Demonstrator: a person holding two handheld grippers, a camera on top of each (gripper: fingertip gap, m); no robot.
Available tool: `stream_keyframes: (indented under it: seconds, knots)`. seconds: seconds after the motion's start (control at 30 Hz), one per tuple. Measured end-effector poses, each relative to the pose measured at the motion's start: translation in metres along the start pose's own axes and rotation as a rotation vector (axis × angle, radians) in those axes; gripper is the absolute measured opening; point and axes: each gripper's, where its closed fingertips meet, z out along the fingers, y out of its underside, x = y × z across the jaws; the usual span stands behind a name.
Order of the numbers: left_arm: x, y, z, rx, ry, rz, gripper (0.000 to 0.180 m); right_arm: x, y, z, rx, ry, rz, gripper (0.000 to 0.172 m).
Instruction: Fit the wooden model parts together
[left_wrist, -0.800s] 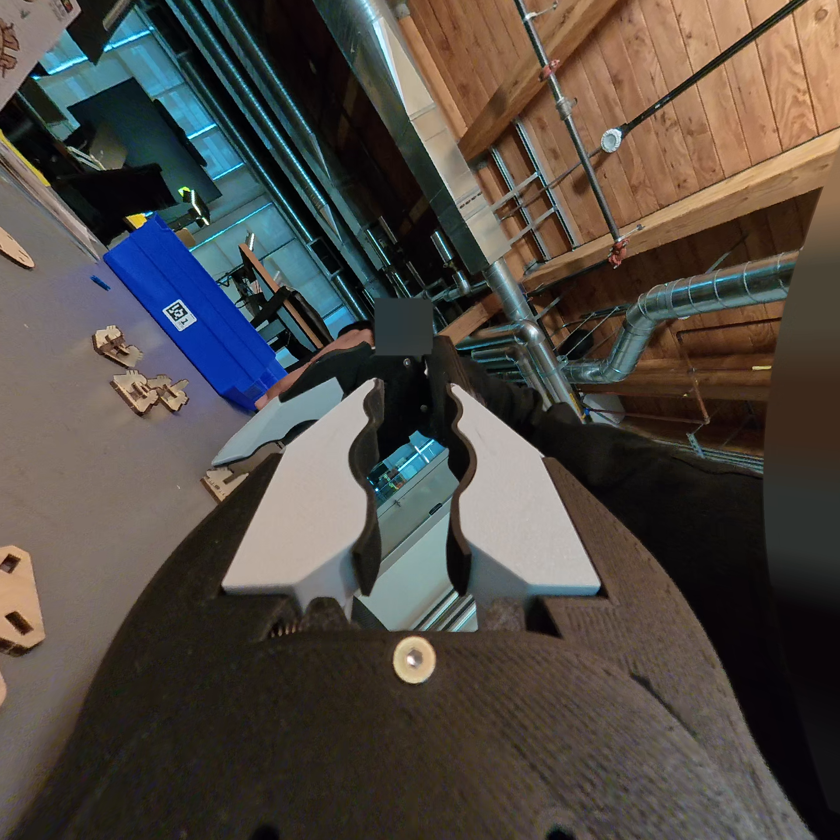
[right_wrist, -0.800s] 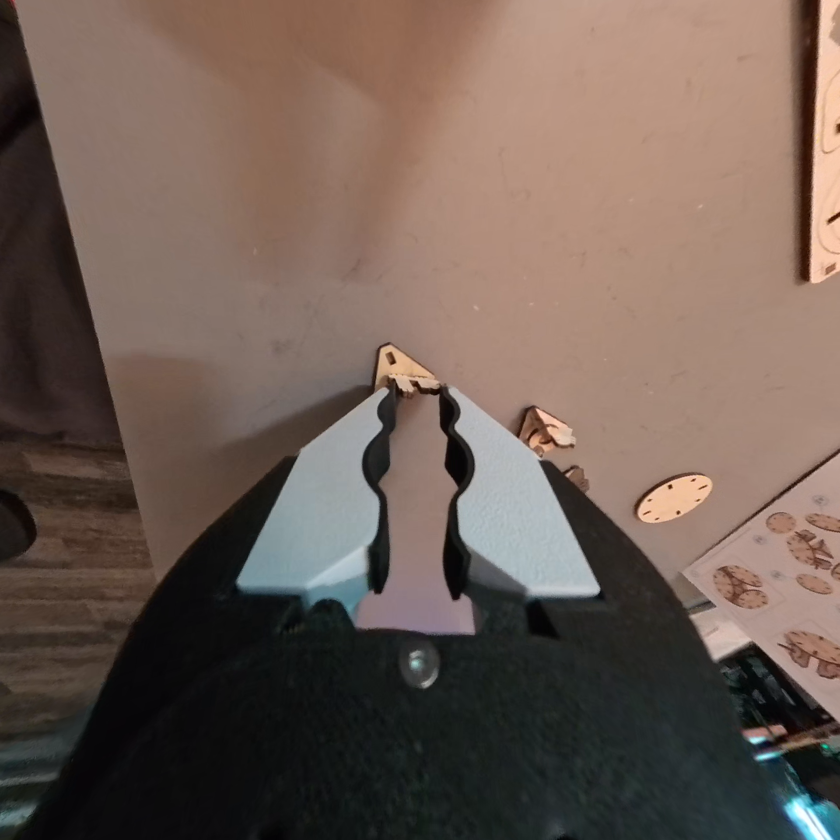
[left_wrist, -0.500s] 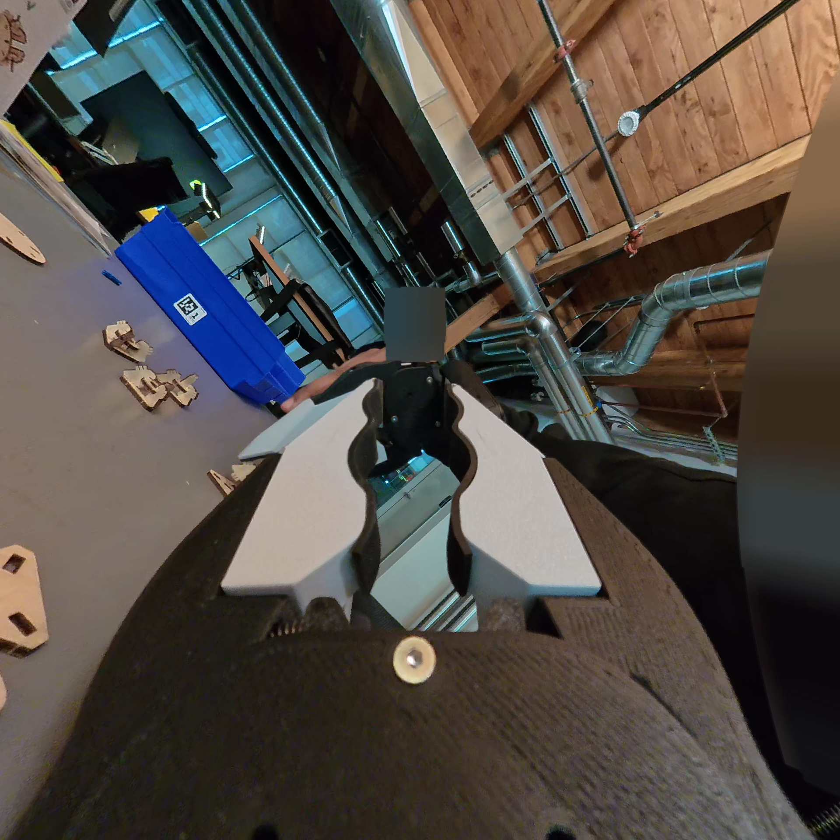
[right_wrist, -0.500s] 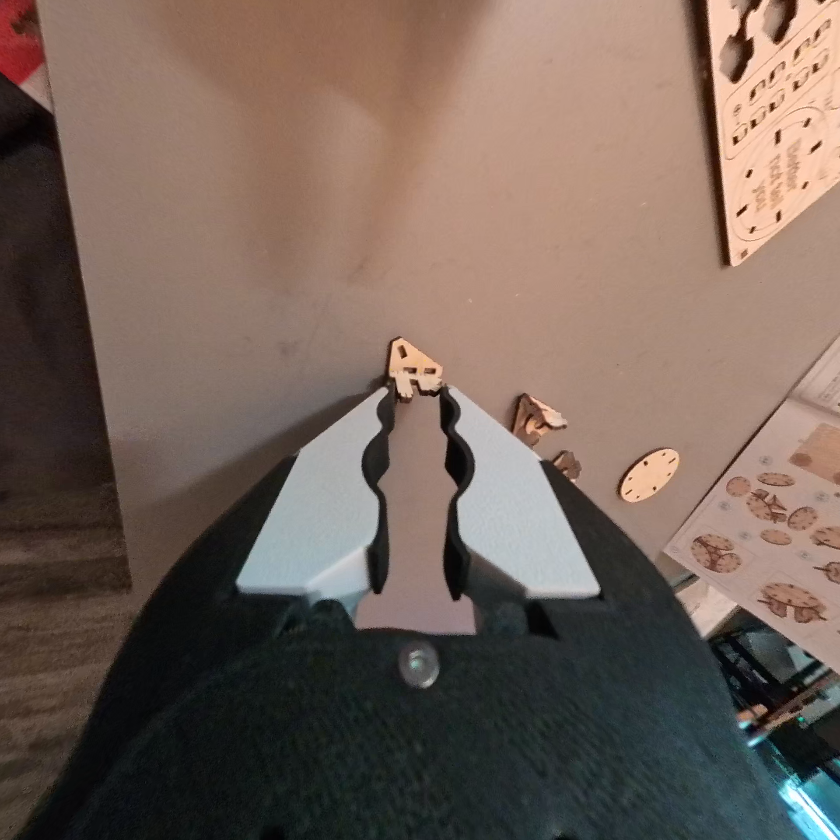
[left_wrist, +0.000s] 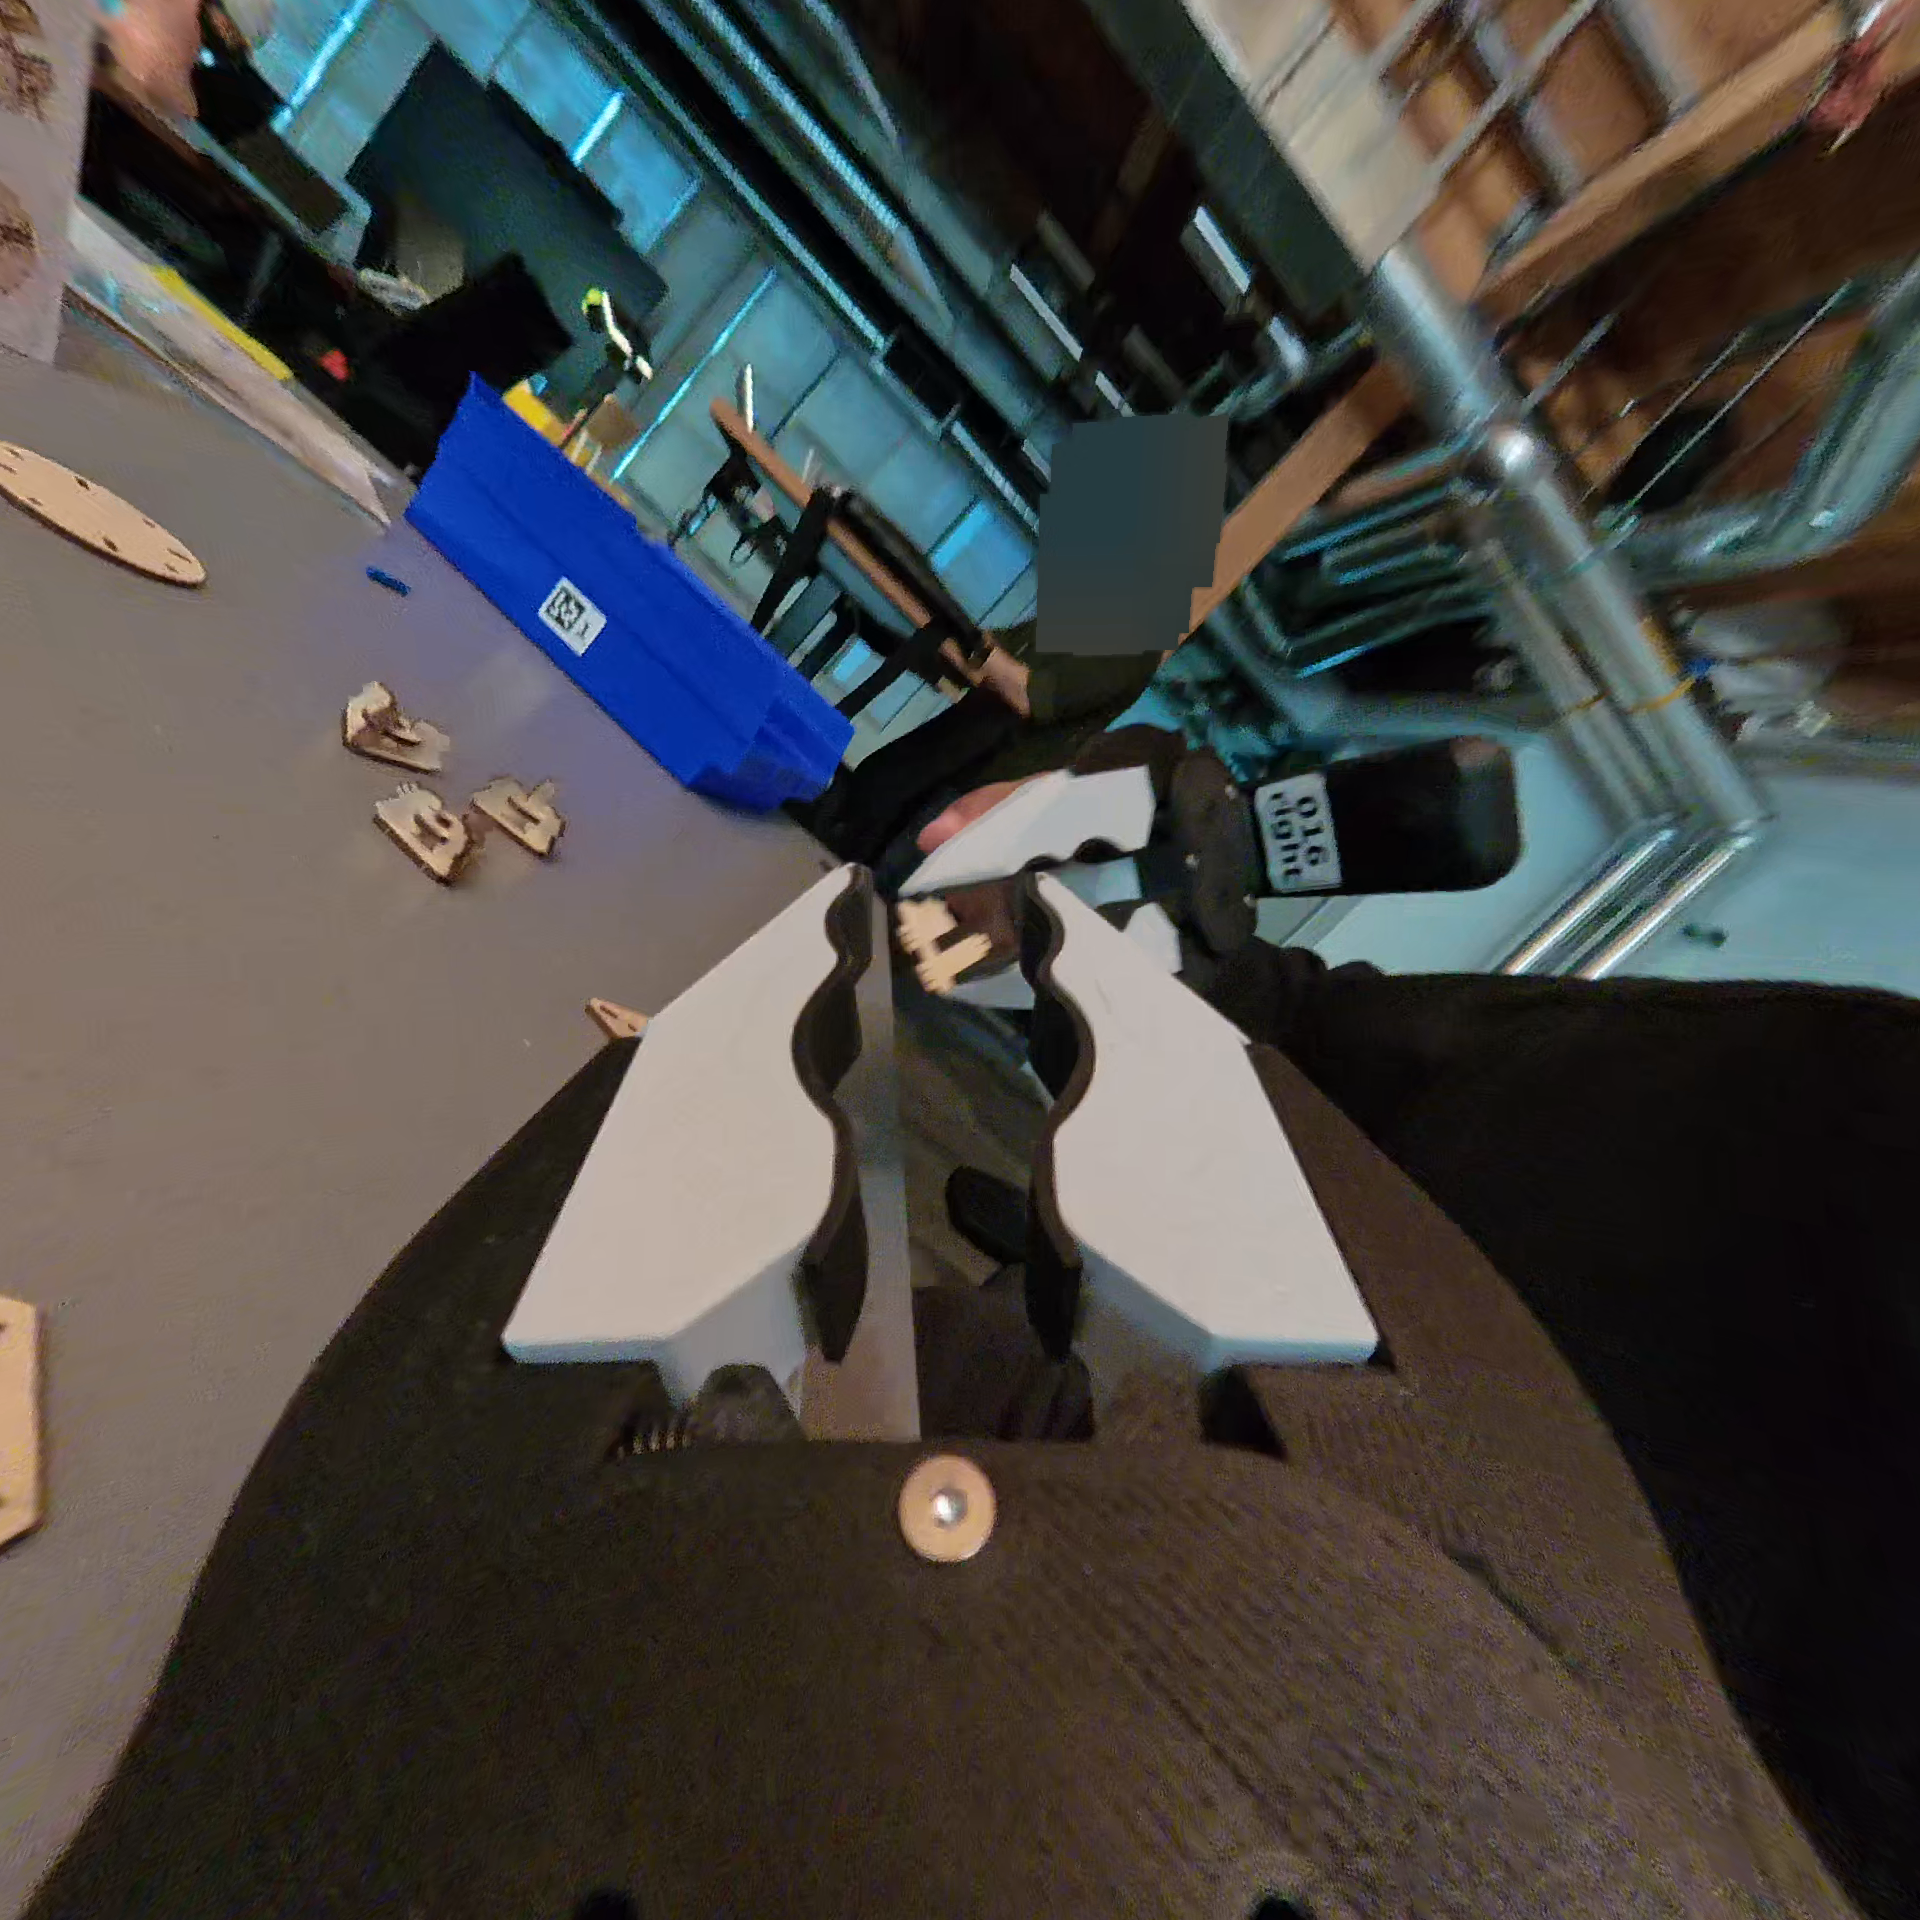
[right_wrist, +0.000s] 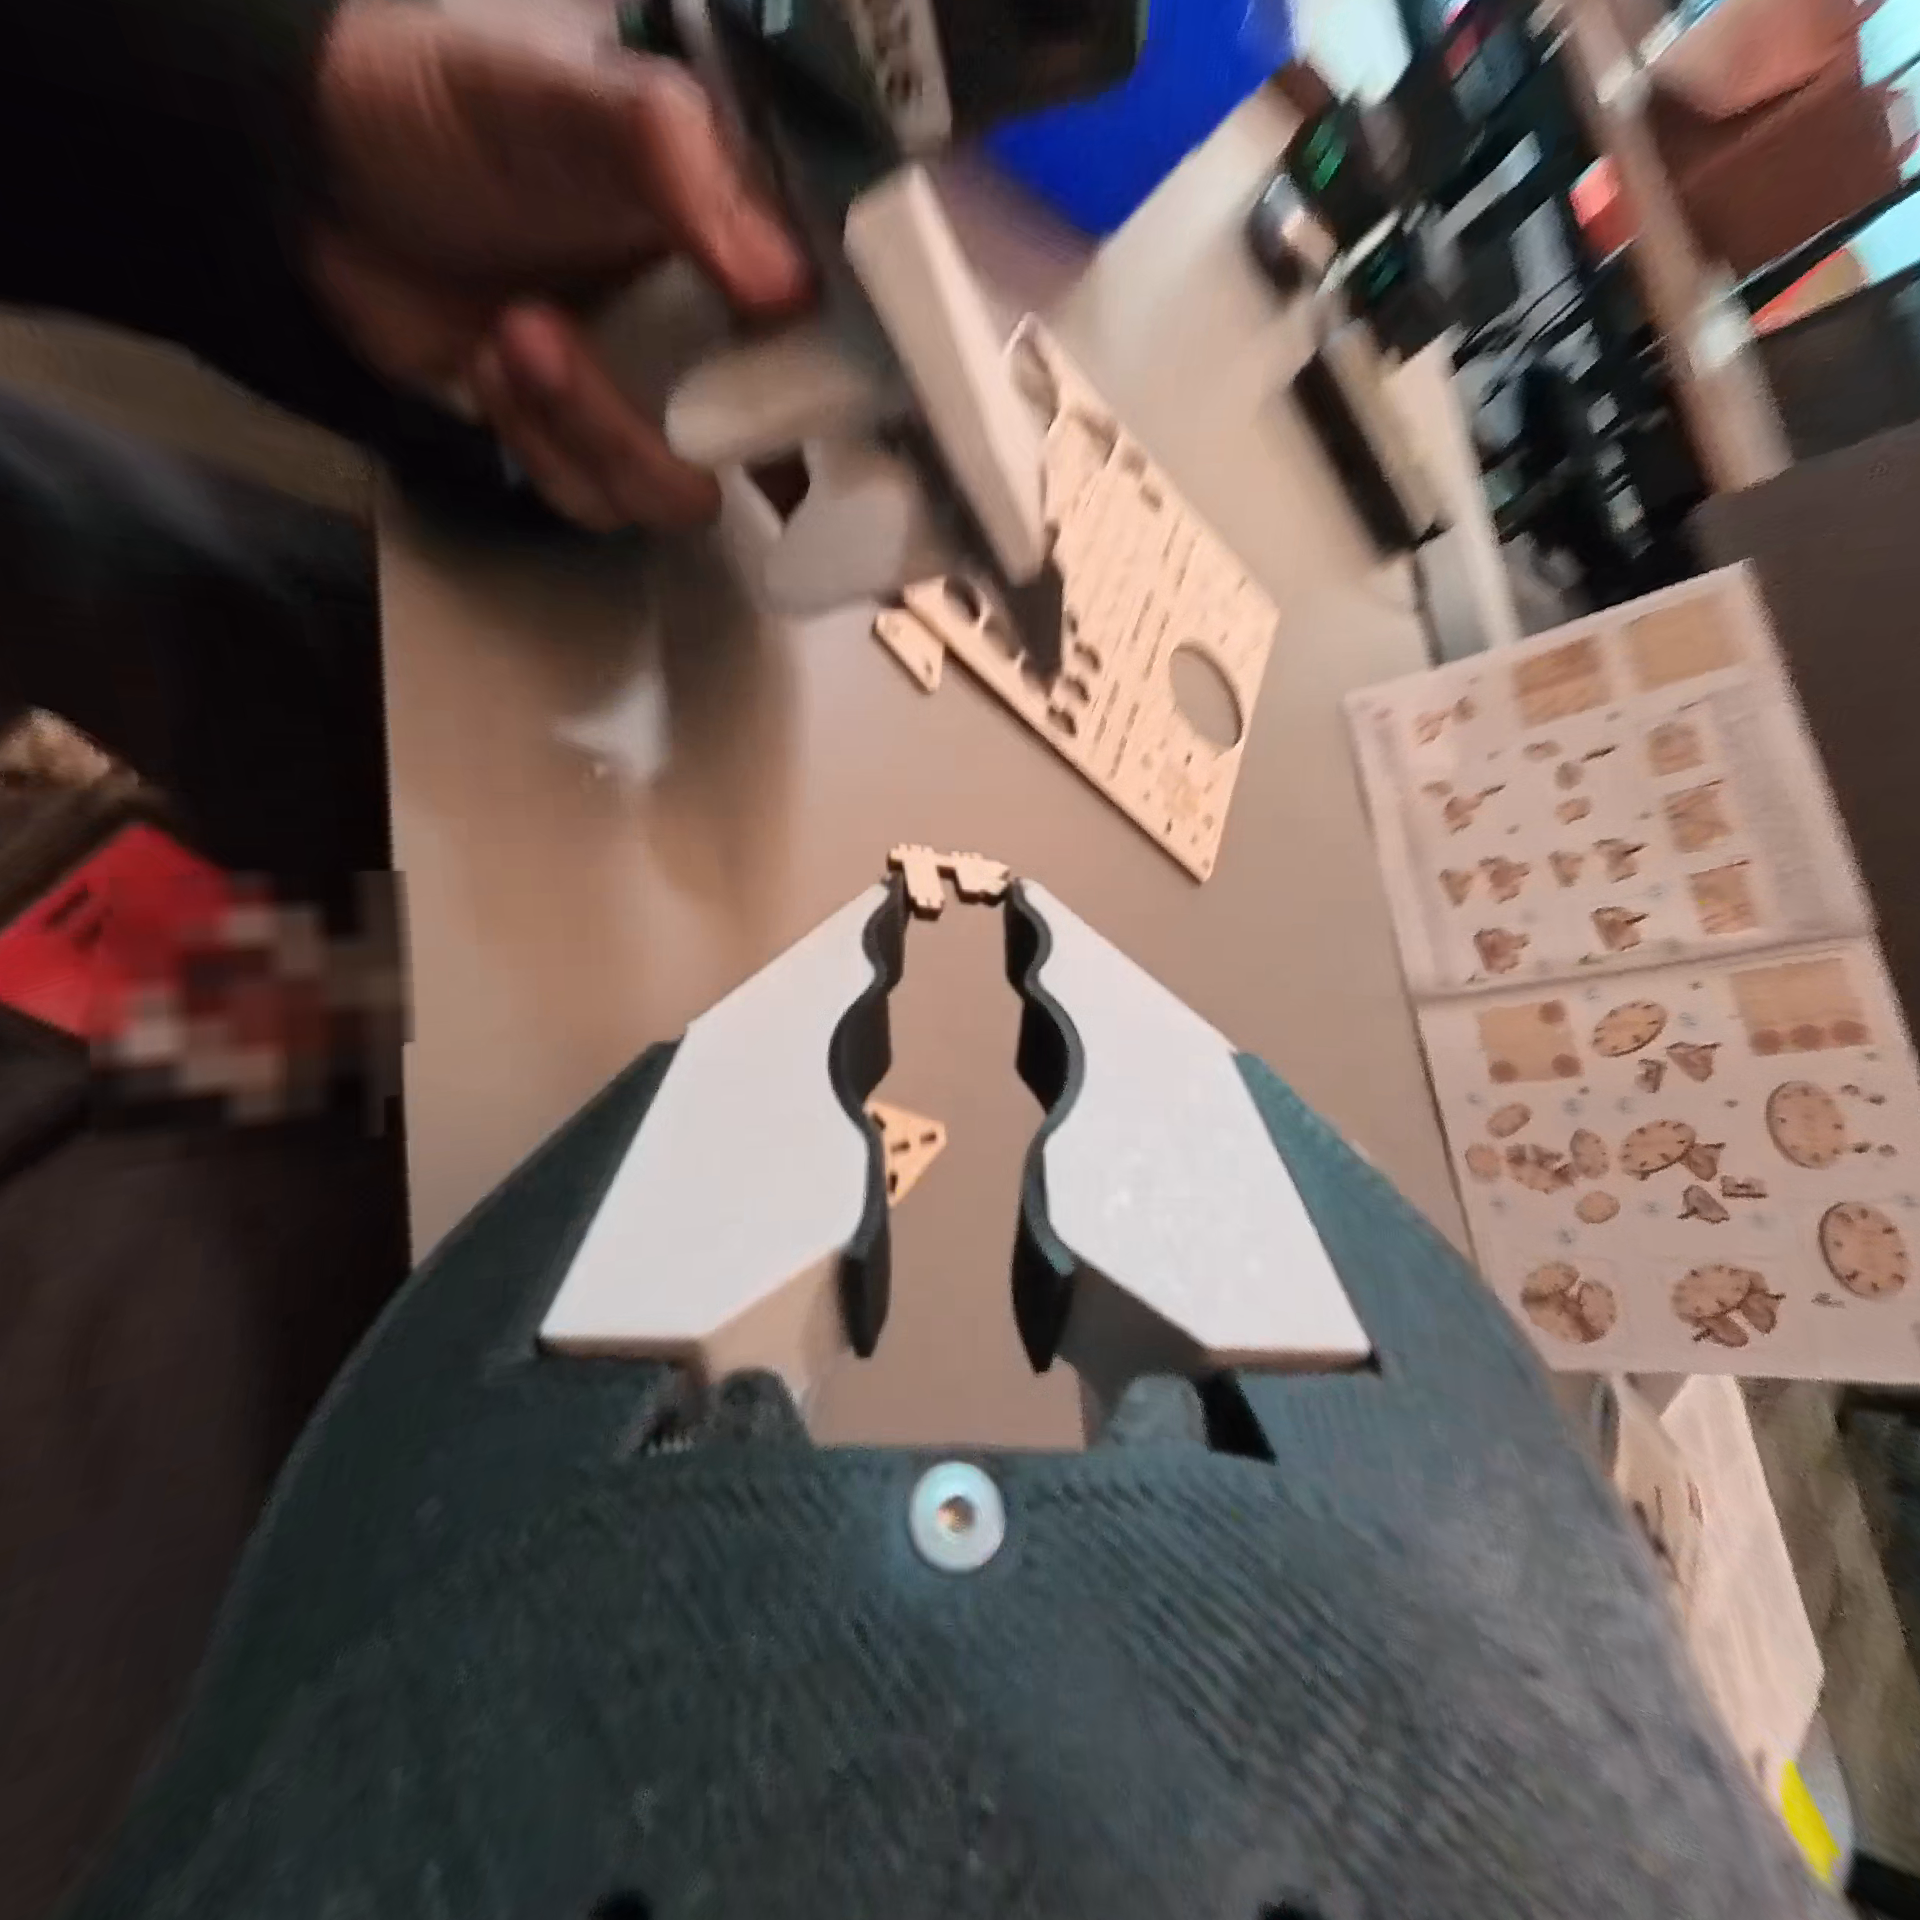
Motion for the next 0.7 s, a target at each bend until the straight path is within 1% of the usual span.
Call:
stream_keyframes:
  seconds: [0.07,0.13,0.2,0.23,0.3,0.37,0.47,0.53,0.6,0.7]
  knots:
    - [0.001,0.01,0.009,-0.044,-0.004,-0.005,0.028,-0.001,-0.012,-0.007,0.071,0.051,-0.029,0.018]
    - [0.009,0.017,0.017,-0.056,0.049,-0.057,0.027,-0.002,-0.02,-0.013,0.109,0.076,-0.057,0.018]
    - [0.02,0.024,0.026,-0.068,0.132,-0.117,0.018,-0.001,-0.025,-0.017,0.126,0.091,-0.06,0.017]
    - [0.028,0.028,0.03,-0.079,0.183,-0.142,0.009,0.0,-0.026,-0.019,0.131,0.092,-0.056,0.018]
    - [0.033,0.025,0.033,-0.049,0.232,-0.203,0.004,0.002,-0.028,-0.023,0.145,0.1,-0.047,0.018]
    - [0.035,0.025,0.034,-0.043,0.25,-0.225,0.003,0.002,-0.028,-0.025,0.161,0.098,-0.009,0.018]
    - [0.034,0.019,0.032,-0.007,0.234,-0.196,0.002,0.003,-0.029,-0.026,0.191,0.077,0.151,0.013]
    - [0.034,0.015,0.029,0.014,0.233,-0.177,0.002,0.007,-0.036,-0.03,0.248,0.048,0.316,0.02]
    - [0.034,0.011,0.024,0.041,0.239,-0.162,0.002,0.009,-0.041,-0.031,0.28,-0.022,0.498,0.03]
    - [0.036,0.005,0.02,0.082,0.269,-0.163,0.002,0.005,-0.045,-0.023,0.267,-0.149,0.704,0.03]
